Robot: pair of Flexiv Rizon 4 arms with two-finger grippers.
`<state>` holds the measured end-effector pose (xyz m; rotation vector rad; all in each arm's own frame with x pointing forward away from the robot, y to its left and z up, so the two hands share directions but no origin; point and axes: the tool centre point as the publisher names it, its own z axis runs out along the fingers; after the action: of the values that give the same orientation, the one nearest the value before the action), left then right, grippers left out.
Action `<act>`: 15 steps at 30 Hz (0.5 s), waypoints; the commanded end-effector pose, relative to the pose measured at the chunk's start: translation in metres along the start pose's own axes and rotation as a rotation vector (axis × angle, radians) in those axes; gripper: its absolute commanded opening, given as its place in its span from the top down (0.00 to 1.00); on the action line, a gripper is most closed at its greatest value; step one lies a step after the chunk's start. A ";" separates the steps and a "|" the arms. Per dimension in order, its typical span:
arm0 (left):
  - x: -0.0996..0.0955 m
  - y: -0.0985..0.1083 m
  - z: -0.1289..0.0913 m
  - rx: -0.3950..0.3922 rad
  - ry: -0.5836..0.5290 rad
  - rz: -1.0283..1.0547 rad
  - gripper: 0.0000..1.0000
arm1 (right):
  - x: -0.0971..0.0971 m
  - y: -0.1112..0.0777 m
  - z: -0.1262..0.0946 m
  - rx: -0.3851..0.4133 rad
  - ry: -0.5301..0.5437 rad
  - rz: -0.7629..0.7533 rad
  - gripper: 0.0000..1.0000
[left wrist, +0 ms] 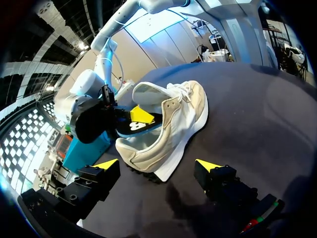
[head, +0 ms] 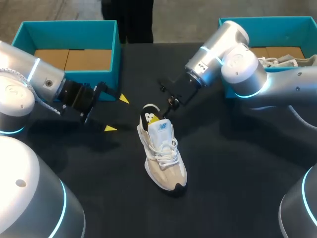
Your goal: Take the shoe out of the shoebox, open the shoe tongue, remove and reinsert the insole, then place the shoe into the shoebox
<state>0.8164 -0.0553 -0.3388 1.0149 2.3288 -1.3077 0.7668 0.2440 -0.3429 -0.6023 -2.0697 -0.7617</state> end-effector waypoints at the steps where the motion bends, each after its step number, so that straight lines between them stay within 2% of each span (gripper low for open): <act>1: 0.000 0.000 0.001 0.000 -0.001 0.001 0.00 | 0.001 -0.010 0.007 -0.008 0.006 0.018 1.00; 5: 0.000 0.000 0.001 -0.001 0.000 0.001 0.00 | 0.002 -0.014 0.010 -0.008 0.014 0.029 1.00; 11: 0.000 0.001 0.001 -0.001 0.001 0.002 0.00 | 0.001 -0.011 0.007 -0.005 0.012 0.024 0.99; 12: 0.000 0.001 0.001 -0.001 0.001 0.002 0.00 | 0.001 -0.010 0.006 -0.006 0.006 0.018 0.85; 13: 0.000 0.001 0.001 0.000 0.002 0.002 0.00 | 0.001 -0.007 0.005 -0.005 0.004 0.016 0.76; 15: -0.001 0.001 0.001 0.000 0.003 0.002 0.00 | 0.003 -0.004 0.002 -0.005 -0.009 0.003 0.71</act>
<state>0.8169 -0.0559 -0.3393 1.0172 2.3289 -1.3065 0.7594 0.2413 -0.3480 -0.6143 -2.0631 -0.7741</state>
